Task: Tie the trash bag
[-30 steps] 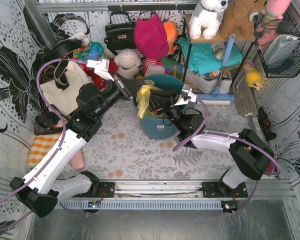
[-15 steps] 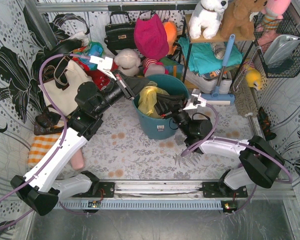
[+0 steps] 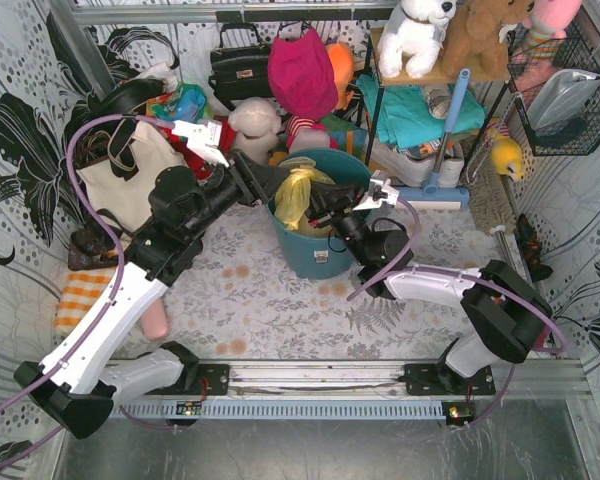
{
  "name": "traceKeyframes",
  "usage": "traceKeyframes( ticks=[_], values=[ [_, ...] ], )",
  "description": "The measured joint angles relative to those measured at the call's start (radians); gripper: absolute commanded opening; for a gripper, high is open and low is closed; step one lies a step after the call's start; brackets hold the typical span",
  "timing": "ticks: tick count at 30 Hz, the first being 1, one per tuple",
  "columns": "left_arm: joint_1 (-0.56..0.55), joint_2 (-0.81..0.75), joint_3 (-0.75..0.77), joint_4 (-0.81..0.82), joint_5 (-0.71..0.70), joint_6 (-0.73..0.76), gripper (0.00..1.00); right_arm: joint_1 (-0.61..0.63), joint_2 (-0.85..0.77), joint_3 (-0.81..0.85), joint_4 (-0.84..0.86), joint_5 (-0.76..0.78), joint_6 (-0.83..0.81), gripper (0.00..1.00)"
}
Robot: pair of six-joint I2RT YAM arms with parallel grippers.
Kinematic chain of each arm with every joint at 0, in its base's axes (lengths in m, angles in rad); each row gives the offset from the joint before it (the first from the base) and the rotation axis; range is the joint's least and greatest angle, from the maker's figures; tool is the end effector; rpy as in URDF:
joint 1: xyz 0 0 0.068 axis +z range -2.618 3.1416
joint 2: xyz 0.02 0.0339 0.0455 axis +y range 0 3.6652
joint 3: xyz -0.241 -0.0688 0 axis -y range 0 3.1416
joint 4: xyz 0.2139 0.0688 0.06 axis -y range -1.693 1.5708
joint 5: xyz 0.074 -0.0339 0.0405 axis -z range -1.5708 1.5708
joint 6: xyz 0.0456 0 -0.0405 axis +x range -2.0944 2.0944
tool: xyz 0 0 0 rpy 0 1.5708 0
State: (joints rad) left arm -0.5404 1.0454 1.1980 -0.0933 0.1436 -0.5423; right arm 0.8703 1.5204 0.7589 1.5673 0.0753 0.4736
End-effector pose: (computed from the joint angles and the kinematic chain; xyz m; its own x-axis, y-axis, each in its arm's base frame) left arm 0.1856 -0.1190 0.4209 -0.2825 -0.4262 -0.8594 0.5673 0.6482 -0.5079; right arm 0.1875 0.2171 0.3362 0.0814 0.8021 -0.5916 -0.8606 0.3559 0.3642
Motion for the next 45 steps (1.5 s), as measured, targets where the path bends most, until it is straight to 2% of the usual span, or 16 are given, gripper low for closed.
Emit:
traceKeyframes(
  ticks=[4,8,10,19,25,31,34,37,42,45],
  values=[
    [0.000,0.037,0.001,-0.040,-0.006,0.010,0.57,0.000,0.027,0.023,-0.005,0.001,0.000,0.00],
    [0.000,0.082,0.003,-0.058,0.000,0.014,0.38,-0.002,0.047,0.031,-0.021,0.024,-0.011,0.00],
    [0.000,0.090,0.003,-0.065,0.010,0.013,0.35,-0.002,0.061,0.032,-0.022,0.040,-0.018,0.00],
    [0.000,0.066,-0.037,-0.058,0.086,-0.023,0.40,0.000,0.100,0.066,0.012,0.060,-0.050,0.00],
    [0.000,0.020,-0.084,-0.058,0.140,-0.059,0.46,0.000,0.105,0.100,0.012,-0.002,-0.049,0.00],
    [0.000,-0.030,-0.098,-0.066,0.127,-0.068,0.55,0.000,0.105,0.114,0.012,-0.071,-0.048,0.00],
    [0.000,-0.046,-0.107,-0.066,0.121,-0.068,0.55,0.000,0.105,0.120,0.012,-0.090,-0.048,0.00],
    [0.000,-0.047,-0.118,-0.062,0.131,-0.074,0.48,0.000,0.105,0.128,0.012,-0.098,-0.049,0.00],
    [0.000,-0.048,-0.131,-0.057,0.151,-0.089,0.36,0.000,0.106,0.134,0.007,-0.095,-0.053,0.29],
    [-0.002,-0.067,-0.135,-0.060,0.144,-0.088,0.34,0.000,0.106,0.133,0.004,-0.090,-0.052,0.32]
  ],
)
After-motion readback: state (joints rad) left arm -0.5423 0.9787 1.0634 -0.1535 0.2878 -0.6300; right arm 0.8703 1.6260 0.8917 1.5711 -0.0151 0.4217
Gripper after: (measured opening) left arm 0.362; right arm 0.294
